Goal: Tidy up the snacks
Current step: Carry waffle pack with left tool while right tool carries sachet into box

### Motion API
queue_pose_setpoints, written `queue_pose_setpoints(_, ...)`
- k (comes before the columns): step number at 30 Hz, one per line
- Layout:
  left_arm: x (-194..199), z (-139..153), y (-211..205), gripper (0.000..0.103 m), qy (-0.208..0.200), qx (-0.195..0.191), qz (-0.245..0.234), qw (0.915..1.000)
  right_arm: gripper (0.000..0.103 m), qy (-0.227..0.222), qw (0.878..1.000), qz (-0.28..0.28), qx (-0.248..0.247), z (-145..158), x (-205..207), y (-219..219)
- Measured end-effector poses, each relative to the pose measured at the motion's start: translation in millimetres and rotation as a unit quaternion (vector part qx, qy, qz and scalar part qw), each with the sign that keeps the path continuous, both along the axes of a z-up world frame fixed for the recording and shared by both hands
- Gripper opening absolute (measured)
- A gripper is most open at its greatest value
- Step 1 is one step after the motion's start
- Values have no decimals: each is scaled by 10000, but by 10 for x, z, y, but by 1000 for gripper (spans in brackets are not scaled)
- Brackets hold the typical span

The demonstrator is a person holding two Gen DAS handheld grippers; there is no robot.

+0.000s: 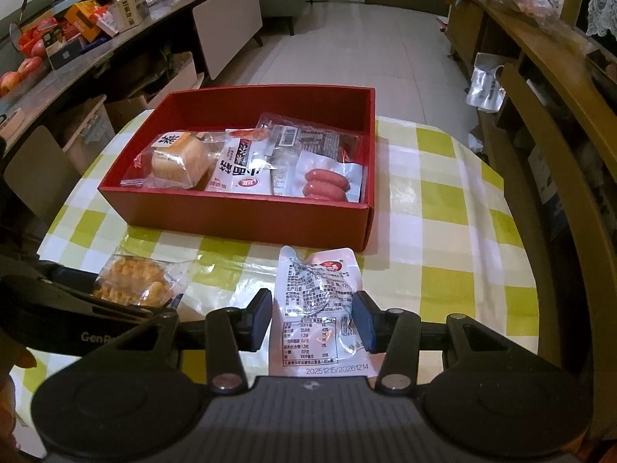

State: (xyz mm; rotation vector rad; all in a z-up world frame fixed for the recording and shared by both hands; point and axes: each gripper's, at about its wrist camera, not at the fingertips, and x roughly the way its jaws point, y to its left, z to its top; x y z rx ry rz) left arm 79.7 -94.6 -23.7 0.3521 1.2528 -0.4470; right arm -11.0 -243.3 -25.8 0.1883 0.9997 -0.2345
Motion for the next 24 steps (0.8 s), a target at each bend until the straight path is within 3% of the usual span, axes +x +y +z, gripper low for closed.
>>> queue_pose_setpoints(14, 232, 321, -45, 85, -361, -287, 239, 9986, 52, -550, 9984, -95, 6, 303, 274, -32)
queue_pose_setpoints(24, 628, 380, -168, 85, -458, -365, 531, 9969, 52, -732, 9972, -153, 70, 317, 728, -136)
